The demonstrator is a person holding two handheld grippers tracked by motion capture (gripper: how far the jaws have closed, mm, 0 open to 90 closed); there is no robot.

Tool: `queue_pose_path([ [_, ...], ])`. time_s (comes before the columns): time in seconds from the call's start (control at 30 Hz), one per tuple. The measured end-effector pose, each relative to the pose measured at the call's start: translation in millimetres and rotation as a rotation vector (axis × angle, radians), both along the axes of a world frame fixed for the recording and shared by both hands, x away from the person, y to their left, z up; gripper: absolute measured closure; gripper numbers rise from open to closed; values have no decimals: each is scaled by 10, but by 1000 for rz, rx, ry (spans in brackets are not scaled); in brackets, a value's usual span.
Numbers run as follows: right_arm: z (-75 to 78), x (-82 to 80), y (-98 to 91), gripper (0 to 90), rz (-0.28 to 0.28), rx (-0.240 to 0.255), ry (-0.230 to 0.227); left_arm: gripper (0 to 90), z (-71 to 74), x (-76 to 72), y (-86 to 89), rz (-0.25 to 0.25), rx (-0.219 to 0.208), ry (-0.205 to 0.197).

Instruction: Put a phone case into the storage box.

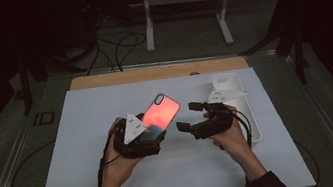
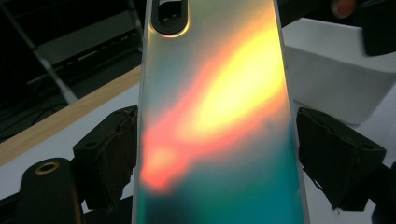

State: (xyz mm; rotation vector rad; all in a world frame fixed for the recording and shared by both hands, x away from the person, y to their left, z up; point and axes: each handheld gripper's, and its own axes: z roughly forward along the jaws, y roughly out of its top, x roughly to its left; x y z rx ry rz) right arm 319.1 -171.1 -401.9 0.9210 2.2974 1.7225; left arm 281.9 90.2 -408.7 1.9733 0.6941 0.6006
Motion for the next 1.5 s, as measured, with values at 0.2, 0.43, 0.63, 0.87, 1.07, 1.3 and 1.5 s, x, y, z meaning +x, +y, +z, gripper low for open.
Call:
queue_pose_path([
  [0.2,16,12,88,213,22,25,31,169,-17,-46,-108,-31,-15,-7],
  [0.43,48,7,179,586,25,9,48,169,-25,-88,-174,-44,-33,-10],
  [0.63,91,-10,211,761,39,40,64,170,-39,-89,-200,-43,-20,-8],
  [0.87,119,-46,270,836,50,26,64,209,-57,-122,-252,6,32,-57],
  [1.07,107,-41,293,869,19,-33,23,174,-33,-96,-192,-2,-6,-15],
  [1.3,145,-31,234,868,9,-39,4,140,0,-53,-87,-4,-55,26],
  [1.5,199,-19,153,867,-1,-33,-10,40,5,-11,1,5,-62,69],
])
